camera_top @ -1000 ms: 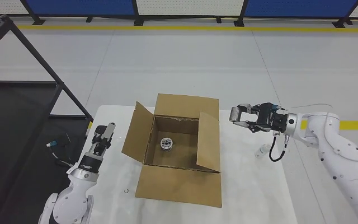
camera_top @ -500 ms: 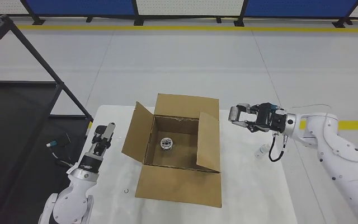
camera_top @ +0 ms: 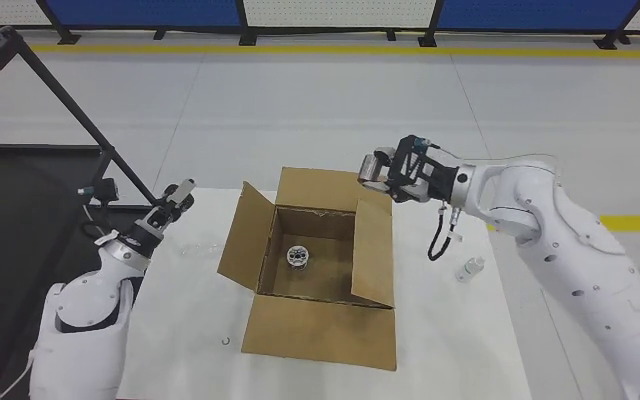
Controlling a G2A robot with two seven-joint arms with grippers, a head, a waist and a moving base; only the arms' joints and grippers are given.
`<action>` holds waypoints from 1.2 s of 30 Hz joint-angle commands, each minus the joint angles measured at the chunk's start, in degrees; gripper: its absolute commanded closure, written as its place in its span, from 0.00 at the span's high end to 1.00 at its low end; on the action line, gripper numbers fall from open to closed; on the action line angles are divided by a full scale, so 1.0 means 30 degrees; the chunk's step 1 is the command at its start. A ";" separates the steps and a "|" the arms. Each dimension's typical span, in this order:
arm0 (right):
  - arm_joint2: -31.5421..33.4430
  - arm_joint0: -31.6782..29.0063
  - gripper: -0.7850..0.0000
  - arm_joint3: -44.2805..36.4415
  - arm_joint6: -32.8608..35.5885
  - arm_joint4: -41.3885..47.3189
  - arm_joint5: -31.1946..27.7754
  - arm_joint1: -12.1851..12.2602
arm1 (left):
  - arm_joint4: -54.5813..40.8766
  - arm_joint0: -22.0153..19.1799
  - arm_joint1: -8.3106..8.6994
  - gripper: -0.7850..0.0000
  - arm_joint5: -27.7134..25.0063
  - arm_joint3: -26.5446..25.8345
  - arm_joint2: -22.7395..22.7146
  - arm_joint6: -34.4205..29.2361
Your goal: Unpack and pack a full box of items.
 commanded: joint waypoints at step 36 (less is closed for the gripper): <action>-0.3685 0.2807 0.00 0.3017 0.2749 0.4890 0.0252 -0.2593 | -0.0011 0.0042 0.0006 1.00 -0.0006 0.0019 0.0000 0.0031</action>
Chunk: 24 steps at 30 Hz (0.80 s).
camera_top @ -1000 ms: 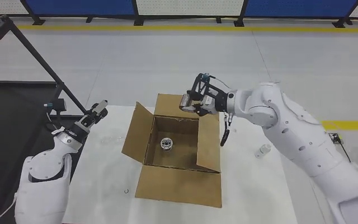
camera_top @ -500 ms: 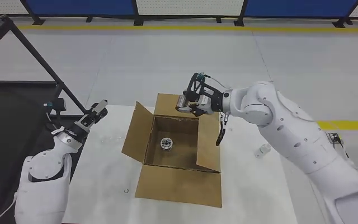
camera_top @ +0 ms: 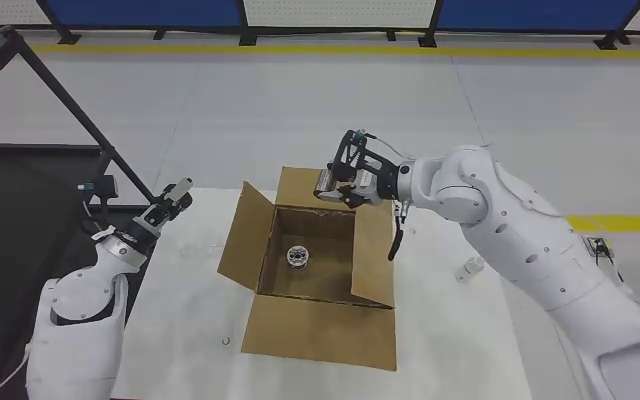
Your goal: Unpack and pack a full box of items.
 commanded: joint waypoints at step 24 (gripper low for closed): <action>-0.3162 0.0130 0.00 0.1443 0.5899 0.1115 0.0186 -0.2108 | 0.0000 0.0000 0.0000 1.00 0.0000 -0.0001 0.0000 0.0001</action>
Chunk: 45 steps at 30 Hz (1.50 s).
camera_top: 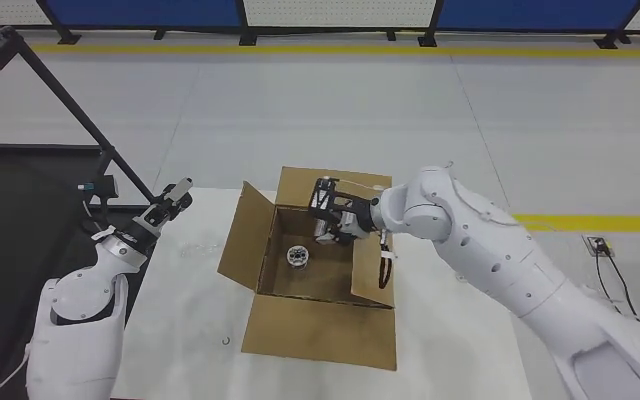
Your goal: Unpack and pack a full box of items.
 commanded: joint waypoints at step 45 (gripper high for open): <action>-0.3983 -0.0508 0.00 1.0356 0.1645 -0.3378 0.2271 -0.7909 | 0.0000 0.0000 0.0000 1.00 0.0000 -0.0001 0.0000 0.0001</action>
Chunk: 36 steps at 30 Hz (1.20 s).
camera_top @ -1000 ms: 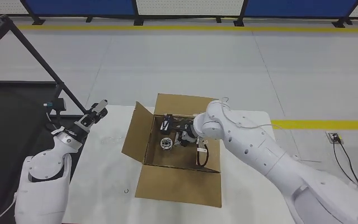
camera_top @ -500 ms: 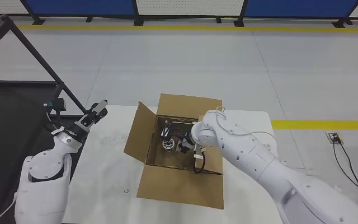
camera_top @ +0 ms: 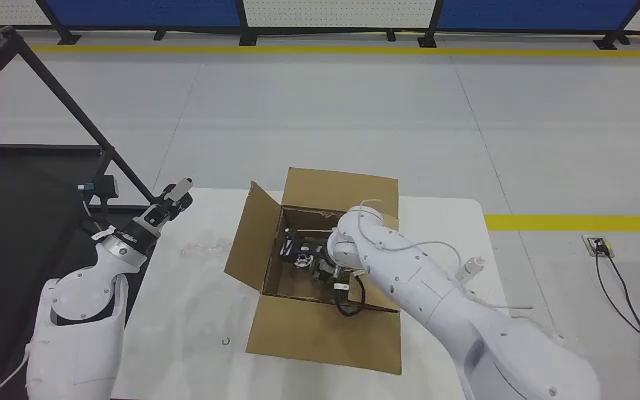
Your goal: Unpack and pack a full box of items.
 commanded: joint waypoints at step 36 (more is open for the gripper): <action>0.0348 0.0709 1.00 0.5751 -0.1034 -0.1656 -0.1266 -0.3723 | 0.0000 0.0000 0.0000 1.00 0.0000 -0.0001 0.0000 0.0001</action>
